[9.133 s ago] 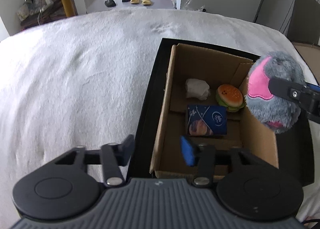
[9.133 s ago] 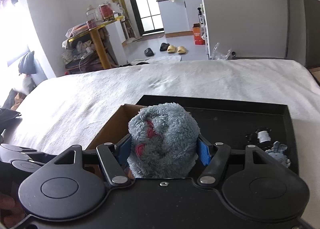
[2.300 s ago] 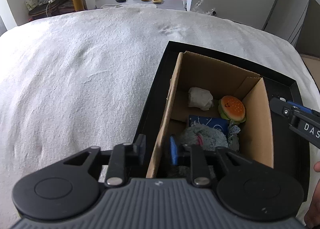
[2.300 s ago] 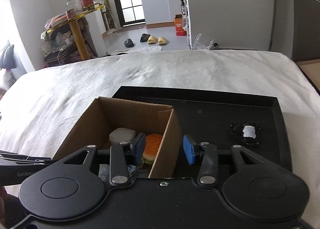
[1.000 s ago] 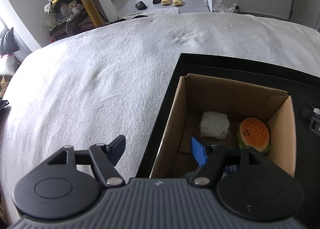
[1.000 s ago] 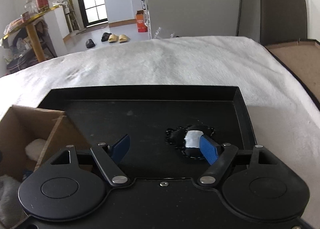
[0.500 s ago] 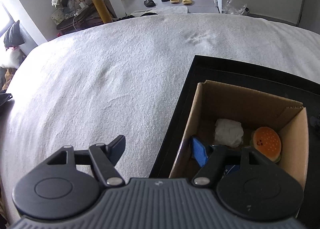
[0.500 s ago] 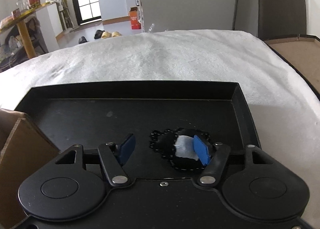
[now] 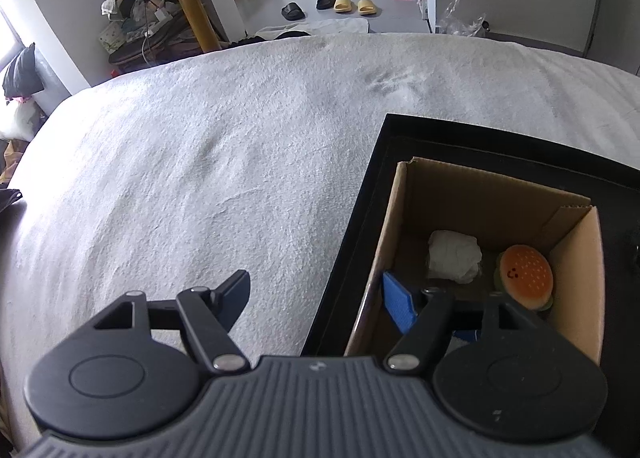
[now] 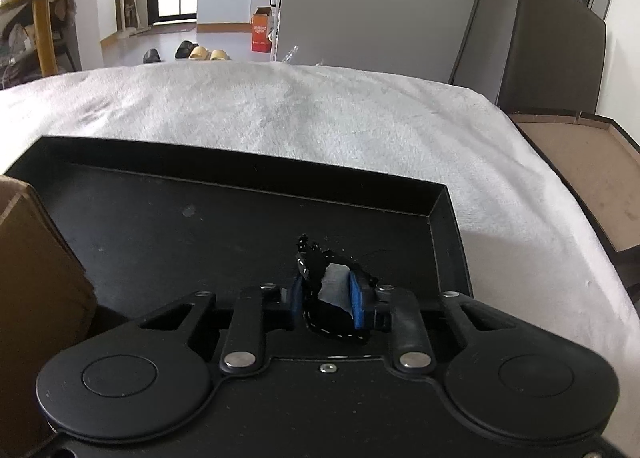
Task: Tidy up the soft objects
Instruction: 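Move the right gripper to the black-and-white plush and grasp it, then carry the black-and-white plush with the right gripper into the box, release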
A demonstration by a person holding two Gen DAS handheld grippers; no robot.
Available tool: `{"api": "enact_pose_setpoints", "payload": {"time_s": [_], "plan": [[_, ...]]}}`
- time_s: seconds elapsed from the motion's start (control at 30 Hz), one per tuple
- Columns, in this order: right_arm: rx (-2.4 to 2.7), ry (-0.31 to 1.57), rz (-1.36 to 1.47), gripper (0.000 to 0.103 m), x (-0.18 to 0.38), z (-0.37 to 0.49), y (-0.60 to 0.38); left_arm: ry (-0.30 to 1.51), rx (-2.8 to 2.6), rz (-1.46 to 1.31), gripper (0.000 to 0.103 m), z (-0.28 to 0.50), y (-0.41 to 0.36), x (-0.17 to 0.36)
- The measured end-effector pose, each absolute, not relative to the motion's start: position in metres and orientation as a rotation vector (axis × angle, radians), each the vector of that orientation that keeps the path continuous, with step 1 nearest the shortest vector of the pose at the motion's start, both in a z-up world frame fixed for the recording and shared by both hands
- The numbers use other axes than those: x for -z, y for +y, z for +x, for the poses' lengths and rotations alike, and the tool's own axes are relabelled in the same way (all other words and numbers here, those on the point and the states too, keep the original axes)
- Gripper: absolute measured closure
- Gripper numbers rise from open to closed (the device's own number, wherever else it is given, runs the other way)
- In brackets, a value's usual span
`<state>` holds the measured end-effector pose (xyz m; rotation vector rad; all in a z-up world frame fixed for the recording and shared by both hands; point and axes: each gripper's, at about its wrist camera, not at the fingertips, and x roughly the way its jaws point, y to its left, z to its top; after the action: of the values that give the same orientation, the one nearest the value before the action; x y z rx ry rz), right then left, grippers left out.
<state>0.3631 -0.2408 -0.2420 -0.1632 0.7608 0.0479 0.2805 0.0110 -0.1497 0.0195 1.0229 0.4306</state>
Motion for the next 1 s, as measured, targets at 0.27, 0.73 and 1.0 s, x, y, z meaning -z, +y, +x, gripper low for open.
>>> {"api": "enact_pose_setpoints", "payload": {"time_s": [0.27,0.73,1.0], "plan": [[-0.08,0.731,-0.047,0.081,0.211,0.345,-0.252,1.002,-0.42,0.018,0.032,0.265,0.014,0.14],[-0.179,0.708,0.071,0.081,0.169,0.309,-0.241,1.003,-0.372,0.006,0.032,0.24,0.016,0.139],[-0.248,0.692,0.073,0.08,0.149,0.293,-0.216,1.004,-0.328,-0.019,0.032,0.233,0.019,0.139]]}}
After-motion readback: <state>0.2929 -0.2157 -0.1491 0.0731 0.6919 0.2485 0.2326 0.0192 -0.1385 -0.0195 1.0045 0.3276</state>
